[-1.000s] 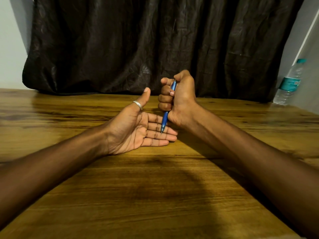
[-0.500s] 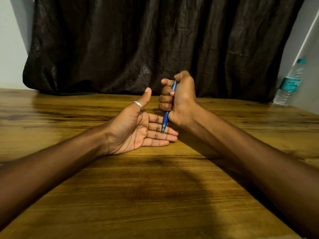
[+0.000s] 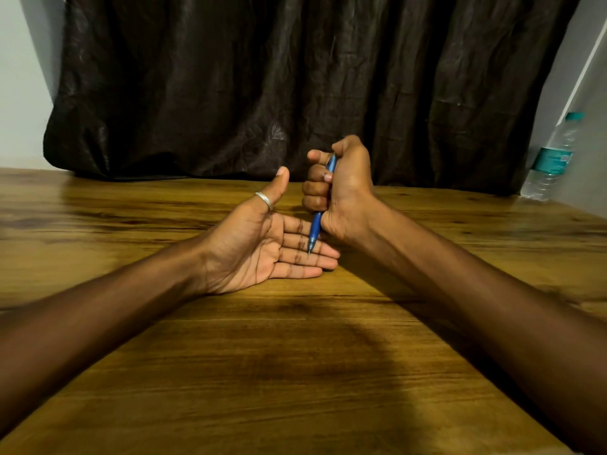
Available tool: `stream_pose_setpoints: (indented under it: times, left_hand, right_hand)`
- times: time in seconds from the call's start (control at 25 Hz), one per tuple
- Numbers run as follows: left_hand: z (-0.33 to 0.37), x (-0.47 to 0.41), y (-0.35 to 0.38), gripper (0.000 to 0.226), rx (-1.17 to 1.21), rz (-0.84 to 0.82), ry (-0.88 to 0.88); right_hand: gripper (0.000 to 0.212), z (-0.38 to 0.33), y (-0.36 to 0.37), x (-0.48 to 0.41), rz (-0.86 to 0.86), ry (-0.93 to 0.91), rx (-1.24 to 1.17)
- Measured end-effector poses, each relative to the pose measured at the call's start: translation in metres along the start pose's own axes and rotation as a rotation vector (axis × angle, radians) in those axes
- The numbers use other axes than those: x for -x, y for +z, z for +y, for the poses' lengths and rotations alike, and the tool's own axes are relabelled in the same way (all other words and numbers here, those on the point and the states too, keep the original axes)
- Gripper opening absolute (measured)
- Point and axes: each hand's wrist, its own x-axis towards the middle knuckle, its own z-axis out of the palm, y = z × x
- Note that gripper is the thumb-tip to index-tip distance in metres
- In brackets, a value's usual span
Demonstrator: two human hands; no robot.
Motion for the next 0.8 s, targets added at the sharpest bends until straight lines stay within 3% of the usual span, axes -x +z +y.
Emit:
stream_pose_setpoints:
  times: [0.8]
  left_hand:
    - [-0.001,-0.0011,-0.001,0.107,-0.006,-0.008,0.009]
  right_hand:
    - [0.03,-0.0012,-0.0006,0.001,-0.037,0.002,-0.013]
